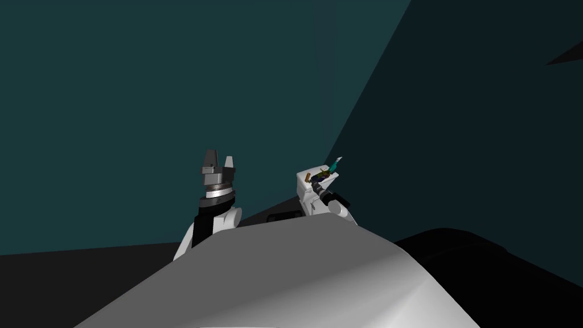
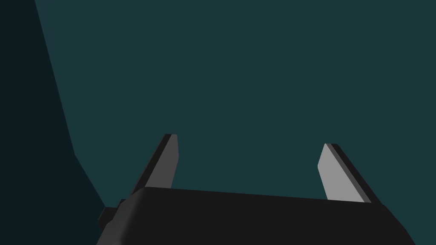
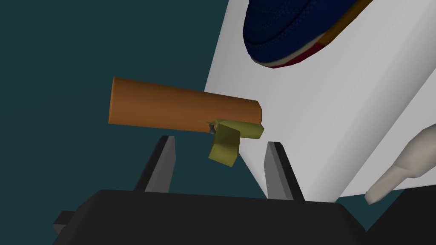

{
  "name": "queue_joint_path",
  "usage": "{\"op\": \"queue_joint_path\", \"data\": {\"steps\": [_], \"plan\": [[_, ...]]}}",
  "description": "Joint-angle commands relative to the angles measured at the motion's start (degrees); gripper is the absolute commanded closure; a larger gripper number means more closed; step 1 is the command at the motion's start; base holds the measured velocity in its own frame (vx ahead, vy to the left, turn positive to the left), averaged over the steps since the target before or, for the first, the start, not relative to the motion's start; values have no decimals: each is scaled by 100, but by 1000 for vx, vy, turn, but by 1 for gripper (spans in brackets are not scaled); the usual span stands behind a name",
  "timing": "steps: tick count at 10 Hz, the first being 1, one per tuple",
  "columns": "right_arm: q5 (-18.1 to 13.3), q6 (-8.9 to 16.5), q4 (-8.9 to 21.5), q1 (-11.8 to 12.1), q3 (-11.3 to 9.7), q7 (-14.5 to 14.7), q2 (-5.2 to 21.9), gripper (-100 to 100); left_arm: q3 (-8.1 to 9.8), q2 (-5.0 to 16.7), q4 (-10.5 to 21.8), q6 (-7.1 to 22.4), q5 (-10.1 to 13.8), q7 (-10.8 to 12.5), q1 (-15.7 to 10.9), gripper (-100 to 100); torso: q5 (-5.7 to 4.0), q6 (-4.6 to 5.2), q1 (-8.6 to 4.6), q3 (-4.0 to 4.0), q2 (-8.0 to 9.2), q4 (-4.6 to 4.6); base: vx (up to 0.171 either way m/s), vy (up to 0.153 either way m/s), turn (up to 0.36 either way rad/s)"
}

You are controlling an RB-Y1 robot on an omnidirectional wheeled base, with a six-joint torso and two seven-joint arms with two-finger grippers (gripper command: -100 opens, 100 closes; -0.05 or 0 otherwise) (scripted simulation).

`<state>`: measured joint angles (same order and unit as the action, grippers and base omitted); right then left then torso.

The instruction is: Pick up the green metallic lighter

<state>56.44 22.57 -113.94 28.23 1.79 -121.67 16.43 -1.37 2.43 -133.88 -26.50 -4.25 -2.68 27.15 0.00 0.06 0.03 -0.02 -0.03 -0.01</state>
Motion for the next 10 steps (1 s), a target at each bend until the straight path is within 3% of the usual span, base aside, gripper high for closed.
{"op": "queue_joint_path", "data": {"steps": [1, 4, 5, 6, 10], "plan": [[0, 0, 0, 0, 0, 0, 0, 100, 0, 0, 0, 0, 0, 0, 0, 0, 0, 0, 0, 0, 0, 0, 0, 0, 0], [0, 0, 0, 0, 0, 0, 0, 100, 0, 0, 0, 0, 0, 0, 0, 0, 0, 0, 0, 0, 0, 0, 0, 0, 0], [0, 0, 0, 0, 0, 0, 0, 0, 0, 0, 0, 0, 0, 0, 0, 0, 0, 0, 0, 0, 0, 0, 0, 0, 0], [-237, -178, 55, 134, 67, 172, 238, -100, 0, 0, 0, 0, 0, 0, 0, 0, 0, 0, 0, 0, 0, 0, -96, 12, 283], [-763, -598, 207, 479, 220, 595, 820, -100, 0, 0, 1, 1, 0, 0, -2, 0, -10, -3, -23, 19, 38, 3, -146, -20, 302]]}}
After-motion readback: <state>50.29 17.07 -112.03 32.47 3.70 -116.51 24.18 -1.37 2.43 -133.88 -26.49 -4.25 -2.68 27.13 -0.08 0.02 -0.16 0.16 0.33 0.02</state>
